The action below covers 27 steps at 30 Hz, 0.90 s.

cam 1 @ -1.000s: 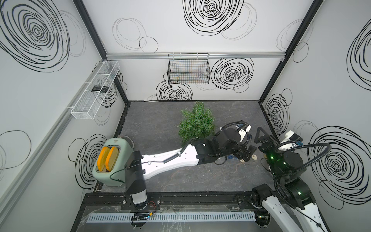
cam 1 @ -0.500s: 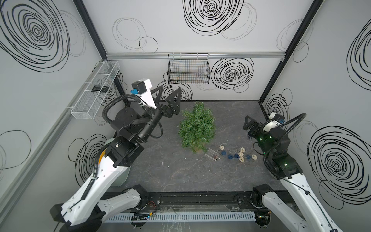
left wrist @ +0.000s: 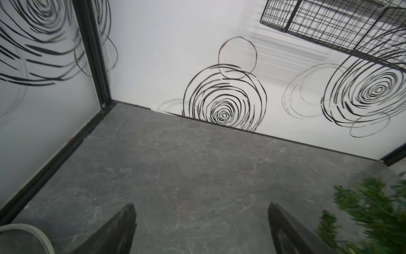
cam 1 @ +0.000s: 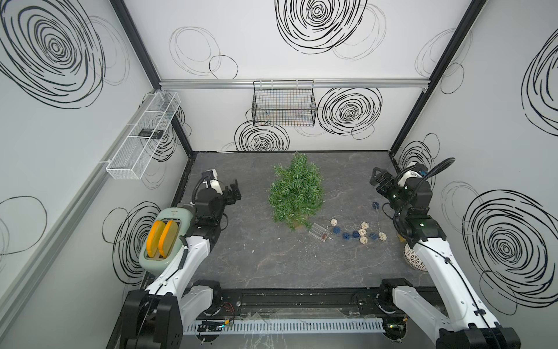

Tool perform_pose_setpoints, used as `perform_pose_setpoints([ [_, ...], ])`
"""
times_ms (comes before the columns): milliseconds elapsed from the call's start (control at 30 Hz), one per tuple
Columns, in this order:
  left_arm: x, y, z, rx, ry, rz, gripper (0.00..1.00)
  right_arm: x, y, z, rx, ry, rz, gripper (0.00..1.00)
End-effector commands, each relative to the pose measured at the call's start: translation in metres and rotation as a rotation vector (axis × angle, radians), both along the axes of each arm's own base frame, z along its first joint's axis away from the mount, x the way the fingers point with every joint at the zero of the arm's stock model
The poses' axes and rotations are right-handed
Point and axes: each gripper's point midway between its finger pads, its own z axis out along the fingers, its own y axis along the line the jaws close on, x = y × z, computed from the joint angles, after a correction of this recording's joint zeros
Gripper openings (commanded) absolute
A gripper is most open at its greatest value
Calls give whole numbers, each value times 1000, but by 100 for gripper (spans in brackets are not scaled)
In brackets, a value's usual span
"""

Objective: Remove string lights from the small christmas tree
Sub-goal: Reset both arms

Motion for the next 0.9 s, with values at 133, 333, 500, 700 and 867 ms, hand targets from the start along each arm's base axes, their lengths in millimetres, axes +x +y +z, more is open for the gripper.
perform_pose_setpoints([
  [133, 11, 20, -35, 182, -81, 89, 96, -6, -6, 10, 12, -57, -32, 97],
  [333, 13, 6, -60, 213, -116, 18, 96, -5, -9, 5, 4, -63, -46, 97],
  [500, -4, -1, -62, 206, -173, -38, 96, -2, -16, 3, 11, -51, -92, 97],
  [700, -4, 5, -62, 205, -189, 18, 96, 10, -21, -7, -29, -65, -99, 97],
  [867, -7, 6, -60, 209, -202, 28, 96, 22, -22, -20, -227, -109, -38, 97],
])
